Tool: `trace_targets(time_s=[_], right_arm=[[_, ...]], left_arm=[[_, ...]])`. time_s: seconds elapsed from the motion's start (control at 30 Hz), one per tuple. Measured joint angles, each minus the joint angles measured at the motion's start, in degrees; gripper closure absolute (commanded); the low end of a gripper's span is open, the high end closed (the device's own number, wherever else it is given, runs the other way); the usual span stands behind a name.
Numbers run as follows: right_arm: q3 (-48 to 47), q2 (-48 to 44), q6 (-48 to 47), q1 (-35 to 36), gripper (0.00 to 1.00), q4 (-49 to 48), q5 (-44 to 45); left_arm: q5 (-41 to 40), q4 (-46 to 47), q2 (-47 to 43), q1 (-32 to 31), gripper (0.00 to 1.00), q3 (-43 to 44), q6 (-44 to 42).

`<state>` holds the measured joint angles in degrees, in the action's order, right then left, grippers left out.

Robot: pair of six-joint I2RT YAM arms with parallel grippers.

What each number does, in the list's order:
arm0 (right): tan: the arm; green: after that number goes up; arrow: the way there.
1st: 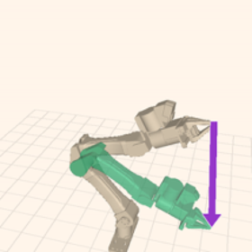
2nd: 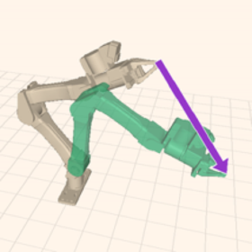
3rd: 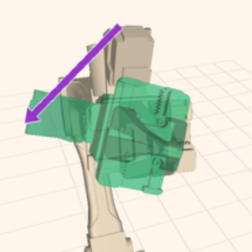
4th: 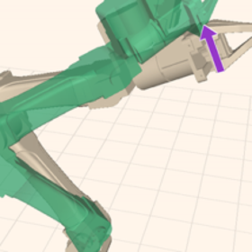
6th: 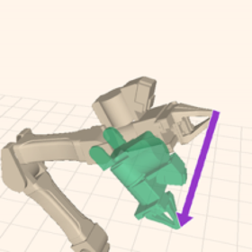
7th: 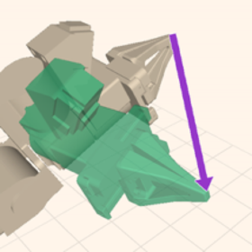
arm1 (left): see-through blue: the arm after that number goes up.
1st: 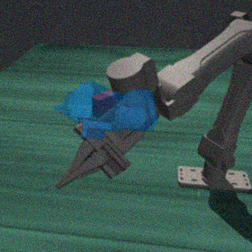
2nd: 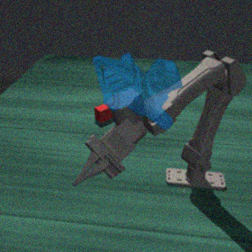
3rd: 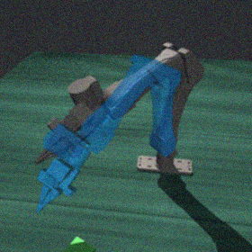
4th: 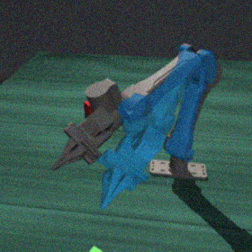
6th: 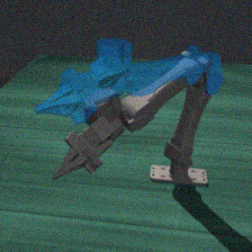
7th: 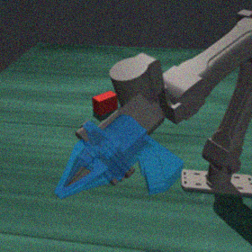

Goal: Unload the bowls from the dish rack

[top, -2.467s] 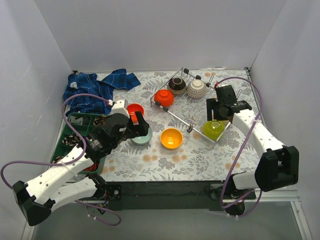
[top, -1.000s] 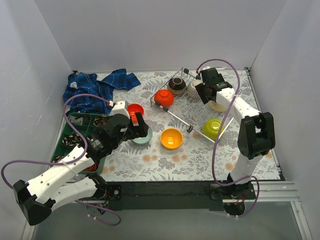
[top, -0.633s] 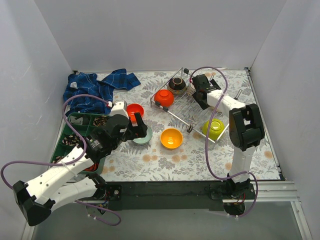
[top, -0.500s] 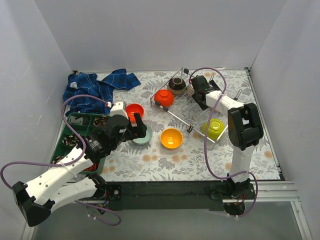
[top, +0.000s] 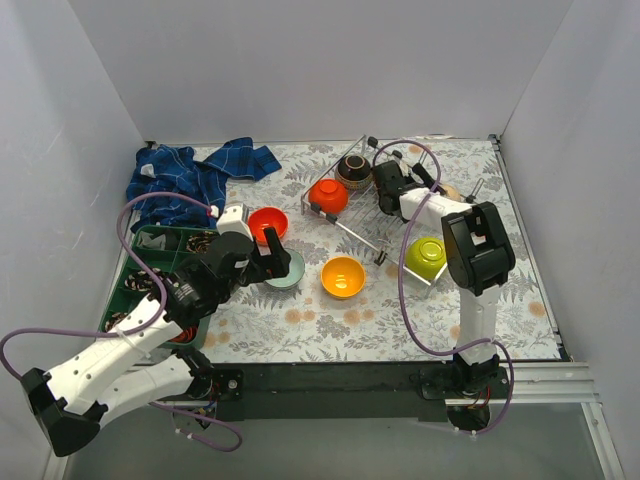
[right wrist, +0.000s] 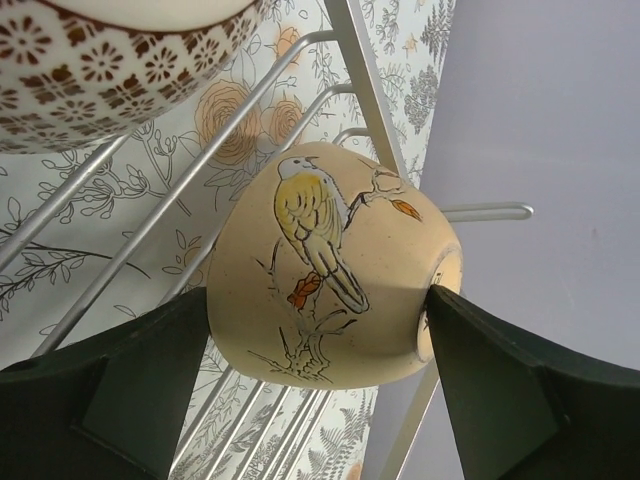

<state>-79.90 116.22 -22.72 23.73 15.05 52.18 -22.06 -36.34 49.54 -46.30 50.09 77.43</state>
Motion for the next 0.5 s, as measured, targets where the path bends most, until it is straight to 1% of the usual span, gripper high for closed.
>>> trace_targets(time_s=[0.17, 0.27, 0.3, 0.37, 0.4, 0.47, 0.5], right_arm=[[0.7, 0.5, 0.2, 0.5, 0.09, -1.6, 2.1], [0.9, 1.1, 0.4, 1.0, 0.15, -2.3, 4.0], [0.9, 1.3, 0.4, 1.2, 0.19, -2.4, 4.7], [0.9, 1.4, 0.5, 1.5, 0.25, -2.6, 5.4], [1.0, 1.4, 0.7, 1.6, 0.31, -2.6, 5.7], [1.0, 1.3, 0.9, 1.6, 0.36, -2.6, 5.8], [1.0, 1.2, 1.0, 1.6, 0.40, -2.6, 5.7]], left_arm=[[0.0, -1.0, -0.8, 0.0, 0.02, 0.0, 0.6], [0.0, -1.4, -1.4, 0.0, 0.02, 0.0, 0.9], [0.0, -1.5, -1.5, 0.0, 0.02, 0.0, 0.9], [0.0, -1.7, -1.7, 0.0, 0.02, 0.0, 1.0], [0.0, -1.8, -1.7, 0.0, 0.02, 0.0, 1.0], [0.0, -2.0, -1.9, 0.0, 0.02, 0.0, 1.1], [0.0, -2.2, -2.0, 0.0, 0.02, 0.0, 1.1]])
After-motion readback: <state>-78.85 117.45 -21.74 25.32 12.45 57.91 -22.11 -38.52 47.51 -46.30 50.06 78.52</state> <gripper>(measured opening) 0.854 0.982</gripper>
